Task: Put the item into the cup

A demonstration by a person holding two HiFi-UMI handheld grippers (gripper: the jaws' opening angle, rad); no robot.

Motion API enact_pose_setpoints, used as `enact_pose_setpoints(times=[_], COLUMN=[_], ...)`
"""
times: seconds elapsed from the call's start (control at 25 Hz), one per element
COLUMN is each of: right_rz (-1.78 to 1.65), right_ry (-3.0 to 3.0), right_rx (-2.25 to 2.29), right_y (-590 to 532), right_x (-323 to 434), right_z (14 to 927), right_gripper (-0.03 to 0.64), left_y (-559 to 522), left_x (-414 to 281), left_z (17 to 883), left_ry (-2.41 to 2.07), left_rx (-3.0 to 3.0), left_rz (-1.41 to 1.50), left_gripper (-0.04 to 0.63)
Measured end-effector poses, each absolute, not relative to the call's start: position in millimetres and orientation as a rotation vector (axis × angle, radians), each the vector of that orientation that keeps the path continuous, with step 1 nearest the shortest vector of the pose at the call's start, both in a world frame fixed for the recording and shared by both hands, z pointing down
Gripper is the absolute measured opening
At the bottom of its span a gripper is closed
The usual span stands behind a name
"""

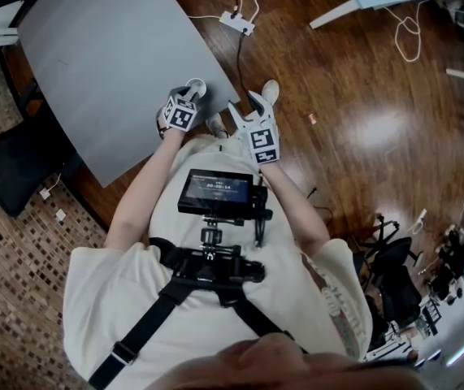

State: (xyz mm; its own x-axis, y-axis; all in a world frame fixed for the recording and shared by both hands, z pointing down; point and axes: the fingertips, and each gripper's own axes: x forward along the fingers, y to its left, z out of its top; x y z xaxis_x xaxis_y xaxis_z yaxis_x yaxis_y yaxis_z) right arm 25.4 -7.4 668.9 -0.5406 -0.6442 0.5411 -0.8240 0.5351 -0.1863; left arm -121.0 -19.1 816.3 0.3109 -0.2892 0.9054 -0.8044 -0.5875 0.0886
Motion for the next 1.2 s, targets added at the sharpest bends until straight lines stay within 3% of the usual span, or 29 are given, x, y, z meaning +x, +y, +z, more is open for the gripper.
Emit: enact_pose_setpoints(times=[0.84, 1.2], right_rz=[0.434, 0.337], right_ry=[-2.439, -2.586], right_rx=[1.219, 1.094], right_y=[-24.6, -19.1], right_x=[25.4, 20.1], right_z=[612.4, 564.7], right_gripper=[0.242, 0.241], left_y=[-6.5, 33.5], left_x=[-162.1, -194.5], left_z=[655.1, 598.1], left_ry=[-1.334, -1.569], left_rx=[2.170, 2.128], left_rz=[0.503, 0.333], left_gripper=[0.114, 0.114])
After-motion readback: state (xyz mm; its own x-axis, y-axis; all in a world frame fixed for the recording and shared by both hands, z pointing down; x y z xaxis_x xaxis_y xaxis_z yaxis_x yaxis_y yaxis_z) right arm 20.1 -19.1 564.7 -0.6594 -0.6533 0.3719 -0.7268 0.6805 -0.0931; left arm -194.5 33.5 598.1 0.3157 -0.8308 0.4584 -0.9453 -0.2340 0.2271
